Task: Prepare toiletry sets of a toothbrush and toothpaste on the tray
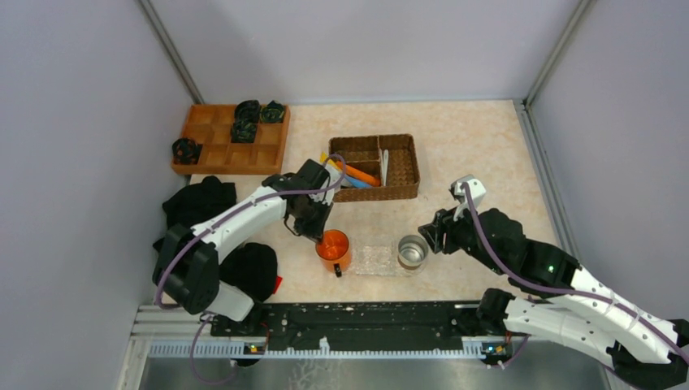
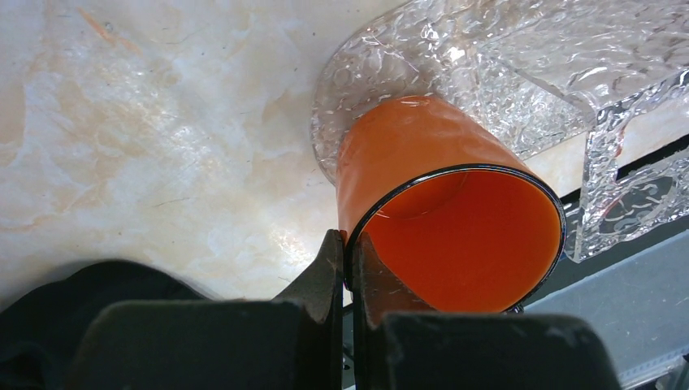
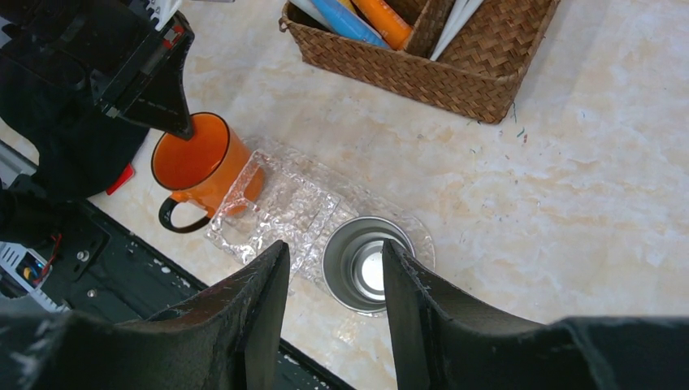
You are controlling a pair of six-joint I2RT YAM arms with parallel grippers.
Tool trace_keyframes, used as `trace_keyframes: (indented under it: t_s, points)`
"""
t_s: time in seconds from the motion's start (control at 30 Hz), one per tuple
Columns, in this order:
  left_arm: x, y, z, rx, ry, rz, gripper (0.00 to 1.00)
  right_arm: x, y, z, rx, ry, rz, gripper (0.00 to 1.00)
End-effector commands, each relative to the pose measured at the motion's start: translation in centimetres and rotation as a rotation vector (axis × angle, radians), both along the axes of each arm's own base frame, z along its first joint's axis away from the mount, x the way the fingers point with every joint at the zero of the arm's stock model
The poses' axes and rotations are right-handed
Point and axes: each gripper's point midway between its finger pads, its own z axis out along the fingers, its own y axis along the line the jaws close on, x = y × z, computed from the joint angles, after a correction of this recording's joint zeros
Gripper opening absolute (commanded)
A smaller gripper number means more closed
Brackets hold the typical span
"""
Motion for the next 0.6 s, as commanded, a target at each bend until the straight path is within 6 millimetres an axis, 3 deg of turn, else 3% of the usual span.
trace_keyframes:
  t_s: [0.0,0.17,0.43,0.57]
  points:
    - [0.55,-1.72,0.61,-0.045,-0.011,-0.040,0.01,0.36,0.04,0.85,0.019,-0.018,-0.020,0.46]
    - [0.55,-1.84,0.50,-0.037,-0.005,-0.050,0.02,0.43,-0.03,0.78,0.019,-0.020,-0.026,0.46]
    - [0.37,-1.09,0.32,0.011,0.010,-0.021,0.24,0.45,0.12,0.64,0.015,-0.017,-0.022,0.46]
    - [0.54,-1.04,0.95,0.009,-0.003,-0.013,0.27,0.46,0.33,0.47,0.012,-0.014,-0.016,0.46]
